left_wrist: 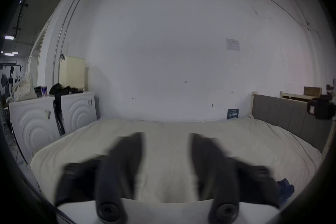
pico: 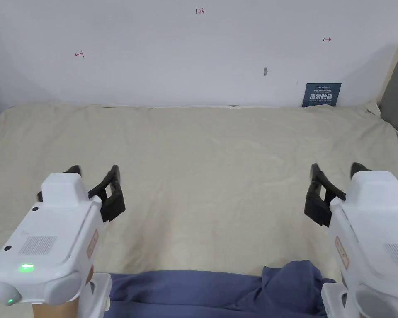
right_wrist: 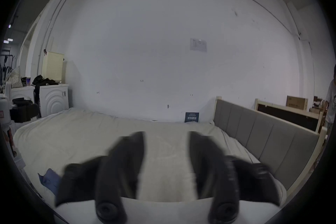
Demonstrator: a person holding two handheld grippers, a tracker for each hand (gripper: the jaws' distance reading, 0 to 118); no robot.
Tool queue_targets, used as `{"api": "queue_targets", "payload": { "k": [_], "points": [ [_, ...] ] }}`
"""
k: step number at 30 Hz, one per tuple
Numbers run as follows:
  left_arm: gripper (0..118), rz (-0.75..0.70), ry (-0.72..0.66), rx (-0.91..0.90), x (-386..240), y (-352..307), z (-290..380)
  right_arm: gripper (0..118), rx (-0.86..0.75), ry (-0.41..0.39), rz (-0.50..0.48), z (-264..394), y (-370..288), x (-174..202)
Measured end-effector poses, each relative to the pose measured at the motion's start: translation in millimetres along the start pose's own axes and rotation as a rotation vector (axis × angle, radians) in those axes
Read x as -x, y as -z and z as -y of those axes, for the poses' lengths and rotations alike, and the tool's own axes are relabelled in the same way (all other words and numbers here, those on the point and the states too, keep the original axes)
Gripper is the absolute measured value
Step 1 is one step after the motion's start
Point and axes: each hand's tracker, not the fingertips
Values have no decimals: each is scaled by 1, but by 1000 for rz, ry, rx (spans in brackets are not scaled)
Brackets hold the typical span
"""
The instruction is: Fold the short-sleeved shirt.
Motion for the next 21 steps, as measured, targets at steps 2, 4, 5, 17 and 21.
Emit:
{"api": "queue_targets", "payload": {
  "k": [2,4,5,17,21],
  "points": [
    [4,25,-1,10,-4,3,2,9,-14,-19,7,0,0,4],
    [0,43,-40,19,-6,2,4,1,-24,-17,4,0,0,3],
    [0,62,-73,17,-4,2,4,1,-15,-14,-11,-1,0,3],
    [0,242,-354,312,62,14,24,1,-1,-6,-20,3,5,2],
    [0,301,-464,483,109,16,52,1,23,-19,-25,8,10,5]
  ]
}}
